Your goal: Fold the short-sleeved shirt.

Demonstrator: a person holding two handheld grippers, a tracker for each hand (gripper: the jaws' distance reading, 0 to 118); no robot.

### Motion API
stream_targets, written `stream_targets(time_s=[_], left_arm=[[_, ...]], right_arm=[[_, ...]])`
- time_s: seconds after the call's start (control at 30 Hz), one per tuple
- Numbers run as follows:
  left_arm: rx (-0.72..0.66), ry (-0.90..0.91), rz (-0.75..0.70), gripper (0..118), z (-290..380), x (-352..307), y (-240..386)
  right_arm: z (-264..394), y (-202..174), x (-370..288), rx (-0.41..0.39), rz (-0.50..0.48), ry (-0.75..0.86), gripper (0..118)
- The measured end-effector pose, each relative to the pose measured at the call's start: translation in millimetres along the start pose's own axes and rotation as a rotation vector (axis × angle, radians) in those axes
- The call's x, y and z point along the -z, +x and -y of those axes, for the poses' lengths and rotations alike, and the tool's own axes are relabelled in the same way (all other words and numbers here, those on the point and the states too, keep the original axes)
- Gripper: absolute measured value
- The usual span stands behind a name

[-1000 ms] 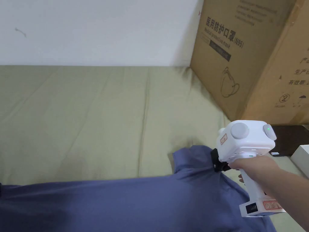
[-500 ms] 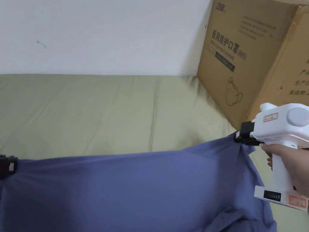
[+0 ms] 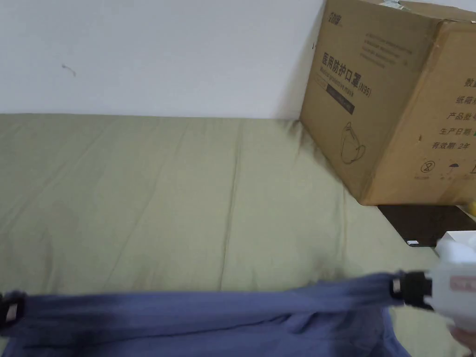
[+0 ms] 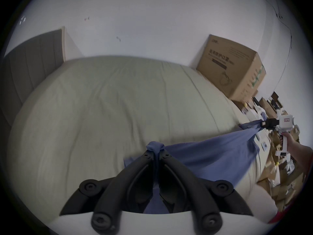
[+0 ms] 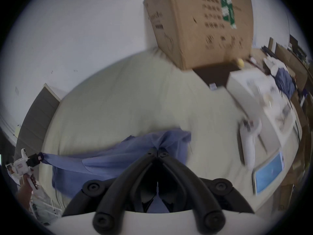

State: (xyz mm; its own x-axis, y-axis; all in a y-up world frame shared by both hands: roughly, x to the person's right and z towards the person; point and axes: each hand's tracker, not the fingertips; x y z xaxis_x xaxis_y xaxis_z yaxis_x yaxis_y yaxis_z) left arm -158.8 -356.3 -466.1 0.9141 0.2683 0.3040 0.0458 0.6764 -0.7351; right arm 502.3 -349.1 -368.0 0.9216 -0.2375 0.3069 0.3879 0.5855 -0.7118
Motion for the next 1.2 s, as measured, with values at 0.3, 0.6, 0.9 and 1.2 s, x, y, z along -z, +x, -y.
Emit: stream_targets(time_s=[0.3,0.6,0.9,1.2], left_arm=[[-0.045,-0.128,-0.007,15,95,-10,-2],[-0.079,0.141,-0.181,116,66,-62,28],[0.016,0.653,-0.183,98,57,-134,136],[0.175,0.756,-0.235,0,84,-137,173]], right_arm=[[91,33,10,0.081,0.031,-0.023,14],[75,-10,-31,-0.147,0.081,0.131,117],[113,-148,-135,-0.230,-0.122,0.673,107],[139,-184,-148,-0.177,-0.042,0.796,0]])
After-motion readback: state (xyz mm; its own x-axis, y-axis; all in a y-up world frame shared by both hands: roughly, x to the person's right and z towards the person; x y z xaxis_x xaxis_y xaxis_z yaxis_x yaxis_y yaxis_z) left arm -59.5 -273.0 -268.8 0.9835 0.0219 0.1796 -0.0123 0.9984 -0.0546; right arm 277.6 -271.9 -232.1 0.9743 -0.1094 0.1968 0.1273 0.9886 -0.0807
